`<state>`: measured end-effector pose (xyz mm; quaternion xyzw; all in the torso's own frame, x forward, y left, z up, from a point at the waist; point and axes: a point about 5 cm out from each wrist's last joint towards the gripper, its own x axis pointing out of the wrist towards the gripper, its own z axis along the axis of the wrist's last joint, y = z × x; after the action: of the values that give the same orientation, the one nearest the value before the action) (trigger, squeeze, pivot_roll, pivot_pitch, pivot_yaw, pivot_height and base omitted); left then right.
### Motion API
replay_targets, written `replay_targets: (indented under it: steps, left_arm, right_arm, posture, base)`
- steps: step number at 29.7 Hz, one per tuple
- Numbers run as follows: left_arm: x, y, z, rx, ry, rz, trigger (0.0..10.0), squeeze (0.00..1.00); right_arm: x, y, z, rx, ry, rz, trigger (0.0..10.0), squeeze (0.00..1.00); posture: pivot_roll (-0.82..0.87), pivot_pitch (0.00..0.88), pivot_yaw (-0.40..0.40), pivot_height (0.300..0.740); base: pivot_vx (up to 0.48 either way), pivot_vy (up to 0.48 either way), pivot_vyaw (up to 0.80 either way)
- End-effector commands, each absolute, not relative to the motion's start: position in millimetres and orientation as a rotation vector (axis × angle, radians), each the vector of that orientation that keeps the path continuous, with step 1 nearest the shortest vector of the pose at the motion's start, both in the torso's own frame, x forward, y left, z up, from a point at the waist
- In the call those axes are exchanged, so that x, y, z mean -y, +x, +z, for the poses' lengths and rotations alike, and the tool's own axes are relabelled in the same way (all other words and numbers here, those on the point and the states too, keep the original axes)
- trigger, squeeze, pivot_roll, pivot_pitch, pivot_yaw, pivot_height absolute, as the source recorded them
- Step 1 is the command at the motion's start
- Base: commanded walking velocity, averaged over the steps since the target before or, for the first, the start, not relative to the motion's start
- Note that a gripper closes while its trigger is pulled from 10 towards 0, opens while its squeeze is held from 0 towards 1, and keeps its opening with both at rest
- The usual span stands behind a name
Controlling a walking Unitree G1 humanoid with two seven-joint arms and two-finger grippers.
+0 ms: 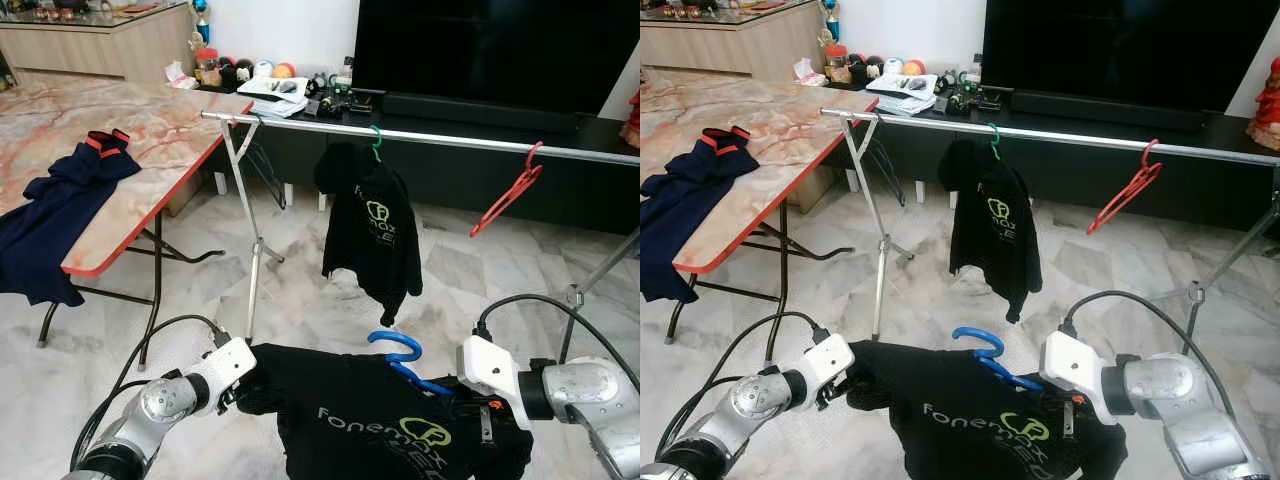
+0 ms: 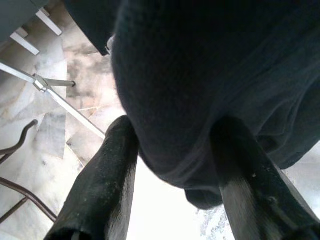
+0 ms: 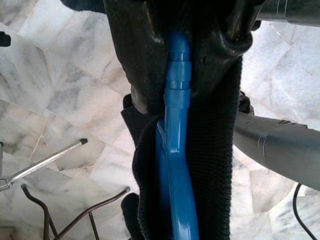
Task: Hang hanger
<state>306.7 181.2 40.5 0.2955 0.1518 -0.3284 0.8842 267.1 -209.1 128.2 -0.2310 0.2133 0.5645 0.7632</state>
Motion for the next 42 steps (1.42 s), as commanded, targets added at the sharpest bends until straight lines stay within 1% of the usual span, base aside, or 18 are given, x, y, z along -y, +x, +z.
replay_targets:
  steps: [1,13,19,23,24,25,27,28,29,32,33,35,38,39,40,41,42]
  left_arm:
    - [-183,308,41,-0.312,0.598,-0.665,0.0,0.00]
    - [-184,307,40,-0.304,0.579,-0.650,0.0,0.00]
    - [-190,307,40,-0.296,0.550,-0.584,0.0,0.00]
    - [-203,310,42,-0.306,0.545,-0.477,0.0,0.00]
    - [-211,309,40,-0.333,0.542,-0.415,0.0,0.00]
    - [-211,309,40,-0.333,0.542,-0.415,0.0,0.00]
    - [-225,303,31,-0.407,0.561,-0.334,0.0,0.00]
    - [-226,303,30,-0.415,0.567,-0.329,0.0,0.00]
    - [-235,297,25,-0.459,0.580,-0.284,0.0,0.00]
    - [-245,289,16,-0.530,0.592,-0.243,0.0,0.00]
    - [-249,280,7,-0.597,0.603,-0.258,0.0,0.00]
    - [-246,274,2,-0.603,0.592,-0.284,0.0,0.00]
    - [-242,275,2,-0.578,0.587,-0.306,0.0,0.00]
    - [-233,281,10,-0.508,0.564,-0.343,0.0,0.00]
    - [-227,287,18,-0.448,0.544,-0.364,4.8,0.00]
    - [-227,287,18,-0.448,0.544,-0.364,4.8,0.00]
    - [-224,290,22,-0.425,0.523,-0.378,10.0,0.00]
  right_arm:
    - [207,269,140,-0.408,-0.519,1.234,10.0,0.00]
    - [203,270,139,-0.401,-0.511,1.235,10.0,0.00]
    - [203,271,138,-0.396,-0.511,1.226,10.0,0.00]
    - [206,277,141,-0.371,-0.518,1.174,10.0,0.00]
    - [207,280,142,-0.359,-0.522,1.146,10.0,0.00]
    - [207,280,142,-0.359,-0.522,1.146,10.0,0.00]
    - [210,286,145,-0.334,-0.532,1.099,10.0,0.00]
    - [210,286,145,-0.331,-0.532,1.094,10.0,0.00]
    - [211,290,147,-0.321,-0.539,1.064,10.0,0.00]
    - [214,294,148,-0.315,-0.548,1.021,10.0,0.00]
    - [216,296,148,-0.314,-0.558,0.996,10.0,0.00]
    - [214,294,147,-0.317,-0.539,1.024,10.0,0.00]
    - [212,292,146,-0.319,-0.536,1.051,10.0,0.00]
    - [212,289,142,-0.343,-0.550,1.073,10.0,0.00]
    - [213,288,140,-0.361,-0.563,1.089,10.0,0.00]
    - [213,288,140,-0.361,-0.563,1.089,10.0,0.00]
    - [213,287,139,-0.368,-0.565,1.098,10.0,0.00]
  posture:
    - [0.15,0.042,-0.012,0.740]
    - [0.15,0.029,-0.012,0.740]
    - [0.15,0.012,-0.012,0.740]
    - [0.16,0.004,-0.011,0.740]
    - [0.16,0.004,-0.011,0.740]
    - [0.16,0.004,-0.011,0.740]
    - [0.16,0.000,-0.013,0.740]
    - [0.16,0.000,-0.013,0.740]
    - [0.16,0.001,-0.013,0.740]
    - [0.16,0.003,-0.015,0.740]
    - [0.16,0.003,-0.015,0.740]
    - [0.16,0.003,-0.015,0.740]
    - [0.16,0.003,-0.015,0.740]
    - [0.16,0.004,-0.020,0.740]
    - [0.16,0.003,-0.022,0.740]
    - [0.16,0.003,-0.022,0.740]
    - [0.16,0.006,-0.022,0.740]
  base:
    - [0.000,0.000,0.00]
    - [0.000,0.000,0.00]
    - [0.000,0.000,0.00]
    - [0.000,0.000,0.00]
    - [0.000,0.000,0.00]
    - [0.000,0.000,0.00]
    - [0.000,0.000,0.00]
    - [0.000,0.000,0.00]
    - [0.000,0.000,0.00]
    - [0.000,0.000,0.00]
    - [0.000,0.000,0.00]
    - [0.000,0.000,0.00]
    - [0.000,0.000,0.00]
    - [0.000,0.000,0.00]
    - [0.000,0.000,0.00]
    - [0.000,0.000,0.00]
    - [0.000,0.000,0.00]
